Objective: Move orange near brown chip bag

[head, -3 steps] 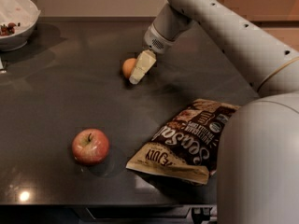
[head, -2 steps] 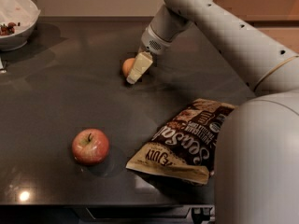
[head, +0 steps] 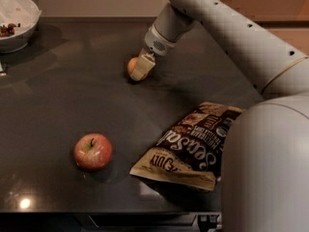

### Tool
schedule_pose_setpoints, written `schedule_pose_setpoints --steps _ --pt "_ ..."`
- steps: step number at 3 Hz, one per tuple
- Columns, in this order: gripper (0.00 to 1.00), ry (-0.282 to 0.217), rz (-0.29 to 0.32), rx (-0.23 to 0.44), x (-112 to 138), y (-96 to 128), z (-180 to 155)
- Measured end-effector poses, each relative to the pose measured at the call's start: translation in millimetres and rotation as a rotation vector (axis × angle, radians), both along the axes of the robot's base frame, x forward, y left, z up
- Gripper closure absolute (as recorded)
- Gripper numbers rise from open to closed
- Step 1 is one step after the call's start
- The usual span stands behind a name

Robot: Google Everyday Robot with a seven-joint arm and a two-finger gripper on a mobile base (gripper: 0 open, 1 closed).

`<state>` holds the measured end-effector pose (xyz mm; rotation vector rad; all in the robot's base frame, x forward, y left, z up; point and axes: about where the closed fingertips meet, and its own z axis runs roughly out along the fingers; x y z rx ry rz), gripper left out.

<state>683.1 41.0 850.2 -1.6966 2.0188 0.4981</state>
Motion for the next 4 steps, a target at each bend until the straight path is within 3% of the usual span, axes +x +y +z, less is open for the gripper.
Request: schedule_pose_setpoints --steps 1,2,4 --pt "0.87 -0.008 0.004 -0.019 -11 -12 10" --pt "1.0 -0.008 -0.003 -0.048 -30 -34 23" --pt "1.0 0.018 -0.052 -0.075 -75 -69 32"
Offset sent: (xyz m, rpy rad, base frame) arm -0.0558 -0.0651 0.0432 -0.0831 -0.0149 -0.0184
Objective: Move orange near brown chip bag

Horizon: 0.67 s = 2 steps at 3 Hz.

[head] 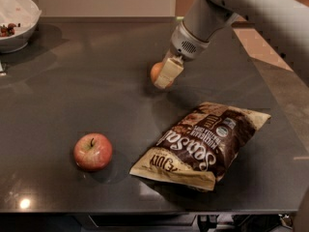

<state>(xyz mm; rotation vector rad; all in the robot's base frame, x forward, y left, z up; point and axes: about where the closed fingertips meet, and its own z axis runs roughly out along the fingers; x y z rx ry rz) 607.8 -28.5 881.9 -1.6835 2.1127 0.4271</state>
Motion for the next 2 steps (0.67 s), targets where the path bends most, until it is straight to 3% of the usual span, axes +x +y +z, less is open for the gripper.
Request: schedule_pose_setpoints --steps 2 --pt "1.0 0.042 -0.035 -0.01 -40 -20 -14"
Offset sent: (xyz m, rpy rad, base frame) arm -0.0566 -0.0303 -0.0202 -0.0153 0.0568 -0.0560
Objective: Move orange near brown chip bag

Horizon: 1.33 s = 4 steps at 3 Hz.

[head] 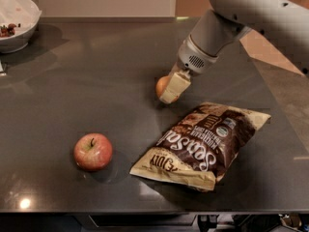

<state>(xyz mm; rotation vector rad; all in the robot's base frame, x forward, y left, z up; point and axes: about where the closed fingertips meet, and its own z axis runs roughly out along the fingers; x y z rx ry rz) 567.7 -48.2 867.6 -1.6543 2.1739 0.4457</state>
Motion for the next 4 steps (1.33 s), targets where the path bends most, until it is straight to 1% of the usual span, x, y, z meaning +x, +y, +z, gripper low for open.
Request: schedule_pose_setpoints --steps 1,3,4 --pt "1.0 0.013 -0.015 -0.003 -11 -5 -7" --pt "1.0 0.018 -0.044 -0.01 -25 -14 -13" --pt "0.82 0.021 -0.052 -0.009 -28 -17 -16"
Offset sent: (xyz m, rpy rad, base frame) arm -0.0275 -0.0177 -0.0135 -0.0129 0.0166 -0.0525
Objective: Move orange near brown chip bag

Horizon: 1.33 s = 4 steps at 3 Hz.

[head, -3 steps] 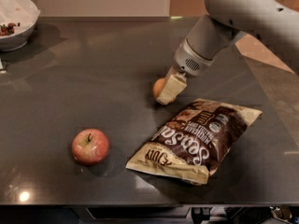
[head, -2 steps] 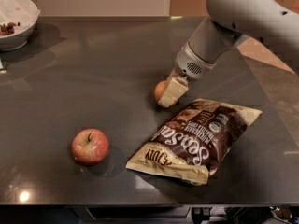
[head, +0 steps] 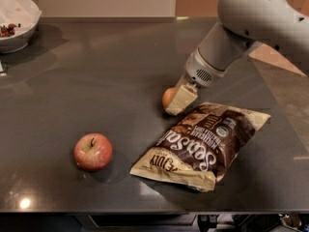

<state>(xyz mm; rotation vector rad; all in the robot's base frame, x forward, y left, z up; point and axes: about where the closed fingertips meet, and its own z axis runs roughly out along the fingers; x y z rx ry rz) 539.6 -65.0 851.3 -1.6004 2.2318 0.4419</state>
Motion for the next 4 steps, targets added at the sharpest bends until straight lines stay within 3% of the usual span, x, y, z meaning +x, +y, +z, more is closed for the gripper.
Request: schedule_pose_setpoints --steps 3,4 --pt "0.12 0.001 -0.009 0.015 -4.8 -2.2 -2.8" --pt "0.0 0.002 -0.008 0.024 -6.0 -2.3 -2.9"
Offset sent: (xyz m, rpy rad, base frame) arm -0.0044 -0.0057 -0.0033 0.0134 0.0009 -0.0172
